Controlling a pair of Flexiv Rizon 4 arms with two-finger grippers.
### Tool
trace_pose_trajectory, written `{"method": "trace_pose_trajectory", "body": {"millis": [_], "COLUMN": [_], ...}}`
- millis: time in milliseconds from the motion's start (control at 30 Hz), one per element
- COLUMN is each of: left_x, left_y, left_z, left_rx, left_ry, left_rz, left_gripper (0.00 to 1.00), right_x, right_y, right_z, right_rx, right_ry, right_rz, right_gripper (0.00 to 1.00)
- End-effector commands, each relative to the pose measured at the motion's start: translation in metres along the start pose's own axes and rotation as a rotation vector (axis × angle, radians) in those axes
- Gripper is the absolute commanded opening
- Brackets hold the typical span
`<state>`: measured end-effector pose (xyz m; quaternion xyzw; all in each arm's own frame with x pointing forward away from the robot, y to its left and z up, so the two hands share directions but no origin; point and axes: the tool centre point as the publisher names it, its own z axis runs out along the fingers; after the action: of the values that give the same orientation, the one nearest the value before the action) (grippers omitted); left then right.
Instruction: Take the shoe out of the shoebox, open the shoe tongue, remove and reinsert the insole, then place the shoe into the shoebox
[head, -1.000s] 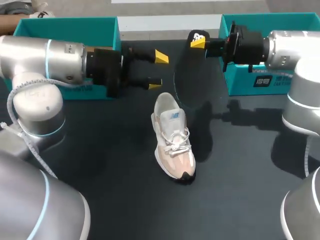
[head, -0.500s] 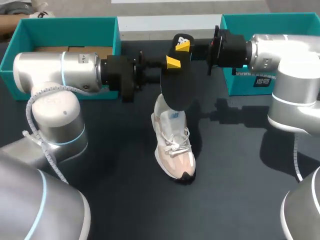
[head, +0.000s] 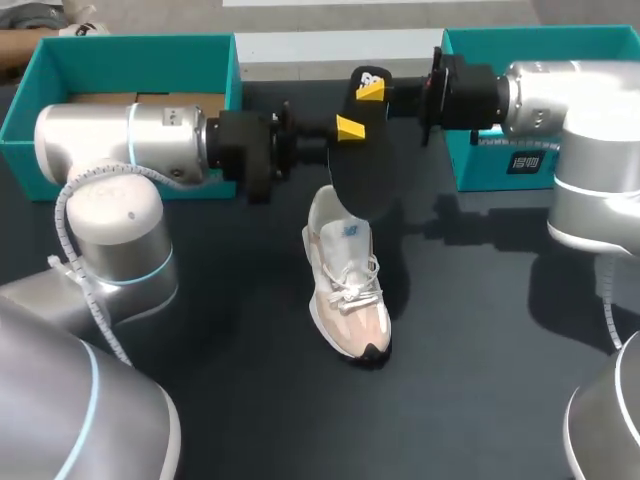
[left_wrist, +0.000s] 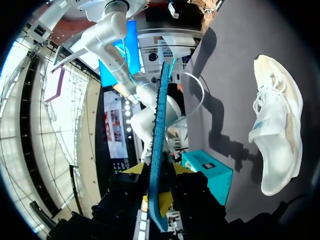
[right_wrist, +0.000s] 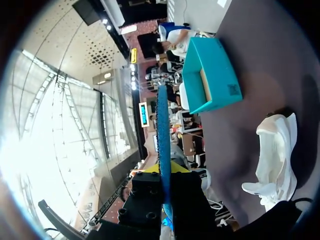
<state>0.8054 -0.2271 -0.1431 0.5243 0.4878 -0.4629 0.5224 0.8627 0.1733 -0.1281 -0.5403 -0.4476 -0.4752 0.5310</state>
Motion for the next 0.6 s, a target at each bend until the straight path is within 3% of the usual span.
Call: {"method": "trace_pose_trajectory", "body": {"millis": [33,100,133,167,367,433,600], "left_x": [0.003,0.005,0.005,0.005,0.006,0.005,0.0], "left_y": [-0.005,-0.005,-0.005,-0.005,-0.004,-0.005,-0.009], "left_z": [-0.002,-0.001,0.0,0.001,0.005,0.004,-0.008], "left_rx": [0.0,-0.003,-0.003,-0.009,-0.003,0.003,0.01], "left_ry": [-0.003,-0.007,-0.008,-0.015,-0.022,-0.022,-0.026], "left_rz": [-0.003,-0.009,-0.009,-0.01,-0.016,-0.02,-0.041], "left_gripper": [0.23,0.17,0.03,0.0,0.0,0.0,0.0], "right_x": [0.002,0.001,0.001,0.001,-0.005,-0.003,0.005], "right_y": [0.002,0.004,0.004,0.004,0.0,-0.005,-0.021], "right_z": [-0.002,-0.001,0.001,0.003,0.01,0.004,-0.019], "right_rx": [0.004,0.007,0.007,0.008,0.012,-0.006,-0.014], "right_ry": [-0.008,-0.009,-0.009,-0.005,0.019,0.015,-0.033], "right_rz": [0.003,0.003,0.004,0.003,-0.001,-0.027,-0.143], "right_gripper": [0.0,0.0,0.0,0.0,0.0,1.0,1.0]}}
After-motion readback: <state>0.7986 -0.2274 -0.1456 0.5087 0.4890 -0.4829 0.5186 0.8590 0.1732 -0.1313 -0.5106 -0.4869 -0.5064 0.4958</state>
